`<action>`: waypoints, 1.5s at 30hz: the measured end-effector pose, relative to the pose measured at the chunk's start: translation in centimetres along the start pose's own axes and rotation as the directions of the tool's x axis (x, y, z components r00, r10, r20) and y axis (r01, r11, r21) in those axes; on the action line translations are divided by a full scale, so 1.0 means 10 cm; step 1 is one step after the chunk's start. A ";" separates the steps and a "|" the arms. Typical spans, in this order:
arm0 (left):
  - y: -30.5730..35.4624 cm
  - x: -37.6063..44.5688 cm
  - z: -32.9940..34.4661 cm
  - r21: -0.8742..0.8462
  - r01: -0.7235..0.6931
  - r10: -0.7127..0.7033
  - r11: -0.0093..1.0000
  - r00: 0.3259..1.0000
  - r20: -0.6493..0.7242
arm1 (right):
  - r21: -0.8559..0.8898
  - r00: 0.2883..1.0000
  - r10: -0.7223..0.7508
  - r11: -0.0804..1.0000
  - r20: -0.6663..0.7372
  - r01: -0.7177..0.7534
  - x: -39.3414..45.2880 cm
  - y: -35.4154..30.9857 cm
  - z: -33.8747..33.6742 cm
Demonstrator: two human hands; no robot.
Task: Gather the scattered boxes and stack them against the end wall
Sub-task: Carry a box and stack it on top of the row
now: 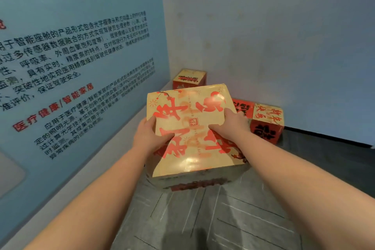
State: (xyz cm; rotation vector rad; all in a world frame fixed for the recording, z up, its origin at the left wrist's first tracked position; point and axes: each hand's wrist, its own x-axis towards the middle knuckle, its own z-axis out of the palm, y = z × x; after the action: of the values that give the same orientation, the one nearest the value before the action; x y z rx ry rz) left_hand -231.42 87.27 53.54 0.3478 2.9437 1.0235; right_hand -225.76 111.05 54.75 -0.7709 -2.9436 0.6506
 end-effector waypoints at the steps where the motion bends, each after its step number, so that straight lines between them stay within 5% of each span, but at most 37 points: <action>1: 0.01 0.29 0.07 -0.004 -0.017 0.017 1.000 1.000 0.015 | 0.005 1.000 0.020 1.000 -0.009 -0.020 0.24 0.00 0.03; 14: 0.80 3.62 1.34 -0.038 -0.157 0.161 0.987 0.956 0.246 | 0.074 0.955 0.294 0.954 -0.046 -0.291 3.16 0.50 -0.10; 28: 1.76 6.46 2.60 0.013 -0.186 0.174 0.982 0.938 0.299 | 0.106 0.948 0.317 0.942 0.025 -0.317 6.33 1.19 -0.32; 45: 1.58 9.82 4.53 -0.045 -0.182 0.179 0.982 0.831 0.527 | 0.054 0.875 0.480 0.874 0.058 -0.483 9.53 1.56 0.60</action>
State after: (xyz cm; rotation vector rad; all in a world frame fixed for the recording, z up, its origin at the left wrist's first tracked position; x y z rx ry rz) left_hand -320.46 147.63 34.17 0.7826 2.4438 0.7670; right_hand -302.86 166.33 35.84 -1.5252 -2.7480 0.7881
